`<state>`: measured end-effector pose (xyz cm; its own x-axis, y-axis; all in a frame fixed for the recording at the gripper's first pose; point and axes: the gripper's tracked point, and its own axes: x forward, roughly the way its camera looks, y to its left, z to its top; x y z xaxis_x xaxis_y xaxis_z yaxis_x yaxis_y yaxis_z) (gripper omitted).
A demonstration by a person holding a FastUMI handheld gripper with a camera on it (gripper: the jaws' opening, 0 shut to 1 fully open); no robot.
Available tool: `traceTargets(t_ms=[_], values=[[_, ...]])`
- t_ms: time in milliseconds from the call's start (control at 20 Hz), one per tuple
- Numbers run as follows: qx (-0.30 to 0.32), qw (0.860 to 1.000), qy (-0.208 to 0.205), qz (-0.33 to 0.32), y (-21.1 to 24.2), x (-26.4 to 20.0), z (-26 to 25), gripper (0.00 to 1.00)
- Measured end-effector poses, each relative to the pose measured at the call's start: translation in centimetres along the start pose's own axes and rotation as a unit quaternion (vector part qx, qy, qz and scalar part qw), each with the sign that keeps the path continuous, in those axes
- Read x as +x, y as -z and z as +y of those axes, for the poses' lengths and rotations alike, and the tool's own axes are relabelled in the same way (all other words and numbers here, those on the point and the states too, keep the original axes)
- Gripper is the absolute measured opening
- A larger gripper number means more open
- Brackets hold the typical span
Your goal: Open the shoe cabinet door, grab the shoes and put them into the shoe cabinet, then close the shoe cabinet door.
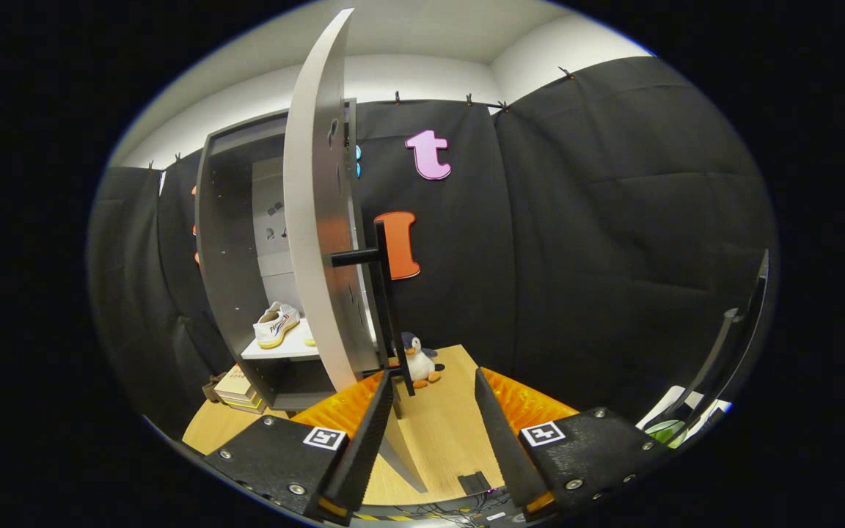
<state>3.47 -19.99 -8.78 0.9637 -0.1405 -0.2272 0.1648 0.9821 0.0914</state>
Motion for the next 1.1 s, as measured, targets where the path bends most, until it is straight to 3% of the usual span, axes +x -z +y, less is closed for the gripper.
traceTargets(t_ms=[550, 1100], values=[[-0.024, 0.996, -0.078, 0.03, 1.7, -0.1, 5.8, 0.71], [-0.038, 0.983, -0.178, 0.028, 1.9, 0.4, 13.6, 0.72]])
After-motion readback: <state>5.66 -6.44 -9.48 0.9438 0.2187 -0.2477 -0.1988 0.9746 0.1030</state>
